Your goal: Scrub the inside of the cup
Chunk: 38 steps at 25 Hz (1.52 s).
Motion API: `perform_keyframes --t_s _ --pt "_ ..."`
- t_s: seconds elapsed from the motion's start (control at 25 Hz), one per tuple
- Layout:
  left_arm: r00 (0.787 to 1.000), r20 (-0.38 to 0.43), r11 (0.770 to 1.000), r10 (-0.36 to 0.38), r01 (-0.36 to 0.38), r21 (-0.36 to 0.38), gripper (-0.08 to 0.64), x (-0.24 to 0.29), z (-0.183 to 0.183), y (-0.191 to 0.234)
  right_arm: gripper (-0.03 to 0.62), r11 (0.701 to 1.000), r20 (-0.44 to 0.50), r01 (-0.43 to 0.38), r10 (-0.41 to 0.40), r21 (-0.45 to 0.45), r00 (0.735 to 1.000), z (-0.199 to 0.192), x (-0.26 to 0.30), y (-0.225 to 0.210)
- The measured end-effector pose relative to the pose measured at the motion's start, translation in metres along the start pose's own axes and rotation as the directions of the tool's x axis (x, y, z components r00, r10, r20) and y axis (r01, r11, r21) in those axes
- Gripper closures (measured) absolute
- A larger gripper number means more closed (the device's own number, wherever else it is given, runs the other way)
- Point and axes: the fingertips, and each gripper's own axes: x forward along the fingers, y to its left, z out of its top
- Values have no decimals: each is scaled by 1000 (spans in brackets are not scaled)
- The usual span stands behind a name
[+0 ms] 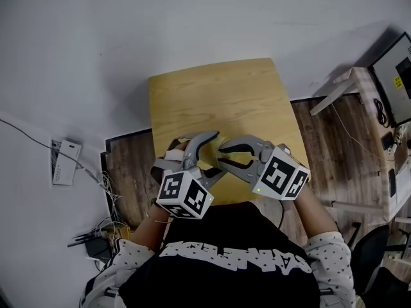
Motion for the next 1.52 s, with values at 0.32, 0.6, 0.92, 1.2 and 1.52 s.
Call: perform_keyframes --t_s 0.32,0.6,0.92,1.2,1.52 --pt "997 27 997 -68 69 -43 173 1 3 -11 523 889 -154 -60 -13 -454 988 -11 -2 15" --pt "989 77 987 -126 133 -94 175 2 8 -18 522 683 -265 -164 -45 -712 963 -20 -8 20" --pt "980 79 975 -184 192 -110 175 4 4 -27 520 184 -329 -296 -190 -937 925 -30 -5 26" --pt "967 77 960 -242 250 -126 175 3 0 -35 522 66 -312 -305 -230 -950 922 -35 -4 20" --pt "974 61 969 -218 223 -103 176 5 1 -34 522 213 -328 -282 -229 -936 917 -39 -6 17"
